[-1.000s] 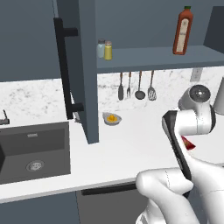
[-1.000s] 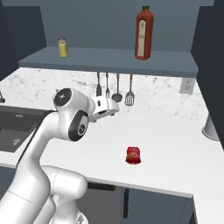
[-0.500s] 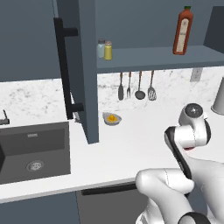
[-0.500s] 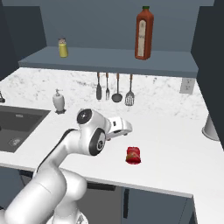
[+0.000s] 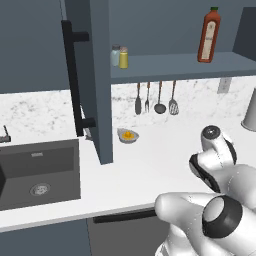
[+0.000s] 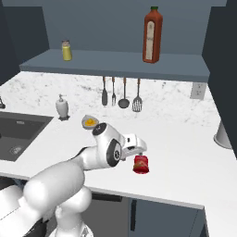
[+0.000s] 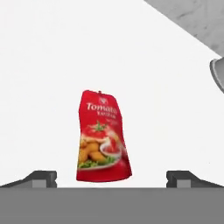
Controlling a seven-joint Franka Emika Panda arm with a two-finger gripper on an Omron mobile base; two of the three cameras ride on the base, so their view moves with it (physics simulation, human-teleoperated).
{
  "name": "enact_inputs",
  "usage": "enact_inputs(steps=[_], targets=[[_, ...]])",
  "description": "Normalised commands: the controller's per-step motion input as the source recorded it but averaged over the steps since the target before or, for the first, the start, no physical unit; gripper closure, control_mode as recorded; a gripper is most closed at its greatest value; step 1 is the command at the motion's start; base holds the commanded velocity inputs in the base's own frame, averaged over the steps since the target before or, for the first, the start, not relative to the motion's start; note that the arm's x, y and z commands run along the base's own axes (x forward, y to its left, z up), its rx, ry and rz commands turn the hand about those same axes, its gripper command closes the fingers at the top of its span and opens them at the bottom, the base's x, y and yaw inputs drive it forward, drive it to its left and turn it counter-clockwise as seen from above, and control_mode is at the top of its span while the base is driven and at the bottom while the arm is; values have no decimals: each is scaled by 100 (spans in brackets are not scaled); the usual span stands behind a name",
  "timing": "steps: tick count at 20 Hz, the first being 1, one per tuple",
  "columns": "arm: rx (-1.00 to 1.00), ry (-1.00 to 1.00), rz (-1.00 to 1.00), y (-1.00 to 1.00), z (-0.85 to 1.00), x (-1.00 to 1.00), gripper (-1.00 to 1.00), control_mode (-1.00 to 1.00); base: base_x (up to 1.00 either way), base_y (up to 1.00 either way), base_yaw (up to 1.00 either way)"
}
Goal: Put the shaker and condiment bottle from the counter next to their counterparts in the cabinet.
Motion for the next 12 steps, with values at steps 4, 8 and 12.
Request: enact_inputs(steps=[4, 8, 12], targets=[[0, 10, -2, -40, -68, 15, -100, -100, 0, 0, 0], [2, 3, 0, -25, -66, 32, -100, -100, 0, 0, 0], [2, -3, 0, -2, -27, 27, -100, -100, 0, 0, 0]])
